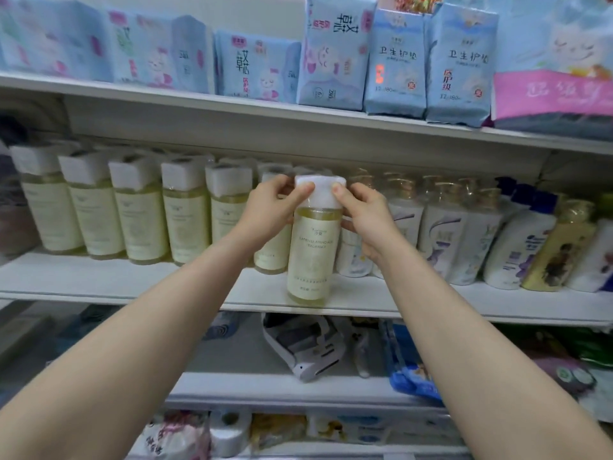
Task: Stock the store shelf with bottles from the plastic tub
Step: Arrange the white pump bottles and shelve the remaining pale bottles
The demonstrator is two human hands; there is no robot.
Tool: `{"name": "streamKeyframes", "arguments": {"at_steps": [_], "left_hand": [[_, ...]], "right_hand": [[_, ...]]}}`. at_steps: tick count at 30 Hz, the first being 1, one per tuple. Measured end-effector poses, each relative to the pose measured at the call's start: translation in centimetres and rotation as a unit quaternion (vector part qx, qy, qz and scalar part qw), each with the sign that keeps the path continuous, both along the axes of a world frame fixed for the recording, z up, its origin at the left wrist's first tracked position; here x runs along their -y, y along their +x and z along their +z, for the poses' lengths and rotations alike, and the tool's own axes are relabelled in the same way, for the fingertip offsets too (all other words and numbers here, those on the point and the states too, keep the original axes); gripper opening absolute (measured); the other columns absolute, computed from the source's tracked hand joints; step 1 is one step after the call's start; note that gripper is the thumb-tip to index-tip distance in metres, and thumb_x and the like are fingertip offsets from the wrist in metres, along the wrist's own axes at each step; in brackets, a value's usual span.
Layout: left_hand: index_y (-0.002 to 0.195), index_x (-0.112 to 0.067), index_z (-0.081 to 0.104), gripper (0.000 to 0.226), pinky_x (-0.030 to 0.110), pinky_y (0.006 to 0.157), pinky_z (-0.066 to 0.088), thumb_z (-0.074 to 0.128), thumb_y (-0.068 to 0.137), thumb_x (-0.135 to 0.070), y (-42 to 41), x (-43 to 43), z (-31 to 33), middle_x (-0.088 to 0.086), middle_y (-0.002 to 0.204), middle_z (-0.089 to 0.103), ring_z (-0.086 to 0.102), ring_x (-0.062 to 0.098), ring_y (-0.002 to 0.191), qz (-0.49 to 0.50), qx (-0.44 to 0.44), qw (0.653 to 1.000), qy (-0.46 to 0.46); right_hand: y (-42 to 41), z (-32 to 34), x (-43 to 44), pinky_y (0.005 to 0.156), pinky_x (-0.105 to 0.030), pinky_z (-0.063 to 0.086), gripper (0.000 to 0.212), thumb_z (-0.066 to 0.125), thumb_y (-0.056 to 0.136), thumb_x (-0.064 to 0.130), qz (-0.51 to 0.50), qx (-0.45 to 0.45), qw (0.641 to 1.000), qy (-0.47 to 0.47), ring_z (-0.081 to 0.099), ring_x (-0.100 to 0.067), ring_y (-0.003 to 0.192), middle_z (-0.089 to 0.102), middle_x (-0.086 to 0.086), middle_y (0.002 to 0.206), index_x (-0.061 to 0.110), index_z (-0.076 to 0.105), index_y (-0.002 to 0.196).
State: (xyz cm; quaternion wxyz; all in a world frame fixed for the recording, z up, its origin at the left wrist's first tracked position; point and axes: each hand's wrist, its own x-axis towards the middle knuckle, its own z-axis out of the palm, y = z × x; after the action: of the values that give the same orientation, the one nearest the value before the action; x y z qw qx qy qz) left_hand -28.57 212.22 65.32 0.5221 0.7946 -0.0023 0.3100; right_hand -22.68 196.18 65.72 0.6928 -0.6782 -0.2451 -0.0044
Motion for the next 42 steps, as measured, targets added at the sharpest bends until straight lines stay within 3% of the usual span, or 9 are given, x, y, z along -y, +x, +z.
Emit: {"name": "streamKeyframes", "arguments": {"at_steps": [5,10,14,18,25,34,39,42], "left_hand": [[0.112,-0.017,0.066,0.040,0.047,0.083,0.059,0.063,0.090,-0.050,0.7,-0.7,-2.4,-0.003,0.103,0.071,0.068,0.012,0.097,-0.003,0.001,1.000,-0.002],[0.109,-0.017,0.068,0.031,0.045,0.091,0.056,0.064,0.092,-0.042,0.9,-0.7,-3.3,-0.007,0.099,0.072,0.068,0.009,0.096,-0.013,0.017,0.999,-0.044],[0.123,-0.019,0.064,0.031,0.033,0.092,0.056,0.063,0.095,-0.033,0.5,-0.6,-4.9,-0.010,0.111,0.071,0.067,0.002,0.100,-0.012,0.029,0.999,-0.044],[0.134,-0.018,0.058,0.038,0.022,0.093,0.052,0.061,0.097,-0.026,-0.5,0.1,-7.0,-0.009,0.121,0.068,0.063,0.001,0.110,-0.026,0.037,0.997,-0.059],[0.125,-0.023,0.061,0.035,0.018,0.089,0.053,0.069,0.091,-0.018,-2.1,0.8,-12.0,-0.010,0.120,0.068,0.065,-0.001,0.105,0.016,0.014,0.997,-0.070],[0.118,-0.015,0.062,0.037,0.009,0.072,0.049,0.076,0.084,-0.013,-2.6,1.1,-14.4,-0.004,0.107,0.067,0.064,0.003,0.088,0.061,-0.009,0.997,-0.053],[0.126,-0.015,0.061,0.041,0.012,0.083,0.053,0.073,0.087,-0.009,-1.8,0.7,-14.7,-0.004,0.119,0.066,0.063,-0.001,0.104,0.038,-0.019,0.998,-0.040],[0.137,-0.014,0.055,0.050,0.015,0.090,0.052,0.069,0.089,-0.006,-1.2,0.5,-15.1,-0.005,0.129,0.062,0.059,0.001,0.118,0.017,-0.032,0.999,-0.013]], "right_hand": [[1.1,-2.7,-0.4,0.097,-0.049,0.054,0.012,0.064,0.097,0.027,-0.003,0.003,1.000,0.006,0.069,-0.019,0.098,0.073,-0.005,0.103,0.017,0.069,0.099],[1.2,-4.4,-1.0,0.103,-0.043,0.051,0.043,0.068,0.090,0.039,-0.025,0.005,0.999,0.036,0.064,-0.021,0.118,0.070,-0.005,0.122,0.013,0.065,0.124],[0.7,-6.8,-0.9,0.104,-0.038,0.051,0.045,0.064,0.096,0.037,-0.041,-0.011,0.998,0.040,0.061,-0.012,0.121,0.065,0.002,0.131,0.020,0.058,0.137],[-0.6,-9.4,-0.3,0.098,-0.034,0.054,0.029,0.062,0.097,0.034,-0.027,0.002,0.999,0.026,0.062,-0.003,0.116,0.067,0.015,0.122,0.036,0.059,0.126],[-2.1,-13.7,0.3,0.085,-0.020,0.055,0.054,0.077,0.084,0.008,-0.036,-0.009,0.999,-0.019,0.067,0.002,0.103,0.069,0.014,0.114,0.021,0.058,0.132],[-2.9,-15.0,-0.4,0.090,-0.024,0.056,0.062,0.079,0.083,0.019,-0.108,0.067,0.991,-0.051,0.063,0.001,0.110,0.062,0.009,0.130,0.029,0.051,0.137],[-1.3,-15.0,-1.2,0.091,-0.026,0.057,0.063,0.079,0.082,0.016,-0.132,0.064,0.987,-0.067,0.063,-0.002,0.110,0.062,0.005,0.129,0.027,0.051,0.137],[0.0,-14.5,-1.4,0.084,-0.011,0.053,0.063,0.078,0.083,0.014,-0.134,0.056,0.985,-0.089,0.064,-0.001,0.104,0.065,0.005,0.124,0.024,0.051,0.139]]}}
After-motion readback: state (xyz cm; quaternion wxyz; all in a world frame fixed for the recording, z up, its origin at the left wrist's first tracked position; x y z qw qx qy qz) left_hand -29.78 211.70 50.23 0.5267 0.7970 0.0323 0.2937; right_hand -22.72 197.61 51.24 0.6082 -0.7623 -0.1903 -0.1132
